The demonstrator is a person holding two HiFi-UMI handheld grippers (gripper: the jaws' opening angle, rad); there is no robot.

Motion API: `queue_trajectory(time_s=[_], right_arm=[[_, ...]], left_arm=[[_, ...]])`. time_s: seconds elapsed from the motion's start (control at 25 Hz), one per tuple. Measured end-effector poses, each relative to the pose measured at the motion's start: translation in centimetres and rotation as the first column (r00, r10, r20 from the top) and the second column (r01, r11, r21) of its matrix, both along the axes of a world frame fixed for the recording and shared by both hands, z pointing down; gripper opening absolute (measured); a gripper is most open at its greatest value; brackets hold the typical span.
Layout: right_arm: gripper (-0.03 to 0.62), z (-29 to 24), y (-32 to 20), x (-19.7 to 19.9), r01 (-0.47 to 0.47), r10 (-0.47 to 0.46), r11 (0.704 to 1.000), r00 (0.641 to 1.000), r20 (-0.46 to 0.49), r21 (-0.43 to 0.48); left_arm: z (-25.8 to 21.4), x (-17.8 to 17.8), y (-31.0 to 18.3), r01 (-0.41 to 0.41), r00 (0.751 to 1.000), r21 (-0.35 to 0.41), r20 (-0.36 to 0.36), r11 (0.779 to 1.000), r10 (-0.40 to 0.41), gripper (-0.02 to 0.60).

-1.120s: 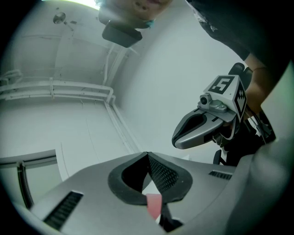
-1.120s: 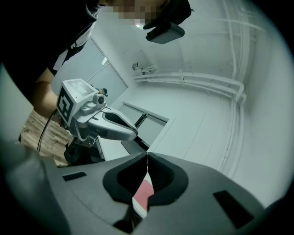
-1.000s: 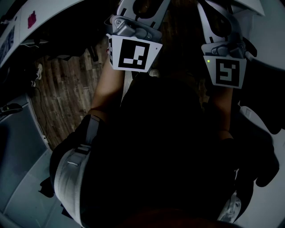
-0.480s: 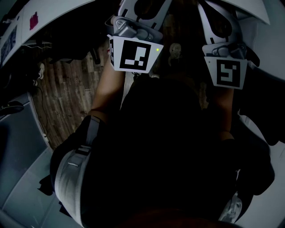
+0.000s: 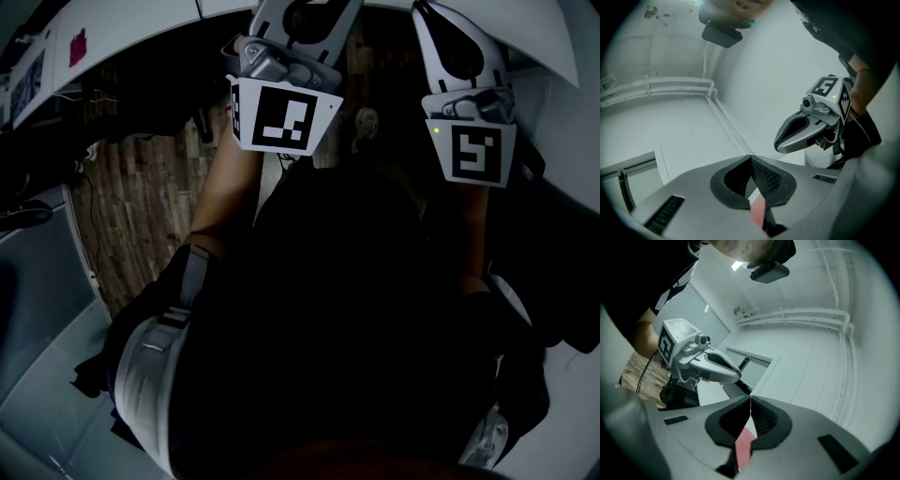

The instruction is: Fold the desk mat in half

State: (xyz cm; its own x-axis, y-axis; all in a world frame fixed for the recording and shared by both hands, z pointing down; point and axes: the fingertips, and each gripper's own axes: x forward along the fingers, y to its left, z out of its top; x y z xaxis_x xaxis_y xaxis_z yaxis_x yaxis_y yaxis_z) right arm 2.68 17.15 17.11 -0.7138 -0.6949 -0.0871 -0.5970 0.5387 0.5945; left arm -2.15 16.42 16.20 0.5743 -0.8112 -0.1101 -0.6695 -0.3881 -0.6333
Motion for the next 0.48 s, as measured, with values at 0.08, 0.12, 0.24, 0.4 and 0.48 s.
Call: queue_trajectory(time_s=[0.08,0.12,0.24,0.4,0.48], right_arm=[[0.029,0.0,-1.9,0.2,0.02,-0.02,1.0,1.0,0.001,0.001],[0.029,0.2,-2.9,0.4,0.028,-0.028,1.0,1.0,0.001,-0.004],[0.029,0.6,-5.7,1.3,0.045,-0.045,0.999,0.999,-0.006,-0.025],[0.029,0.3,-9.0,2.3,0.061,-0.061,0.998,0.998,0.007,-0.032],[0.029,0.3,-10.3,2.7,0.072,-0.071,0.997,0.997,0.016,-0.03]], left_arm=[[-0.1,0.3,-1.9,0.016,1.0,0.0,0.006,1.0,-0.016,0.014],[-0.1,0.5,-2.9,0.024,1.0,0.001,0.009,1.0,-0.024,0.012],[-0.1,1.5,-5.6,0.044,0.999,-0.001,0.016,0.999,-0.044,0.014],[-0.4,2.8,-8.6,0.055,0.998,0.001,0.034,0.998,-0.055,0.012],[-0.4,3.2,-10.0,0.058,0.998,0.002,0.036,0.998,-0.058,0.012]])
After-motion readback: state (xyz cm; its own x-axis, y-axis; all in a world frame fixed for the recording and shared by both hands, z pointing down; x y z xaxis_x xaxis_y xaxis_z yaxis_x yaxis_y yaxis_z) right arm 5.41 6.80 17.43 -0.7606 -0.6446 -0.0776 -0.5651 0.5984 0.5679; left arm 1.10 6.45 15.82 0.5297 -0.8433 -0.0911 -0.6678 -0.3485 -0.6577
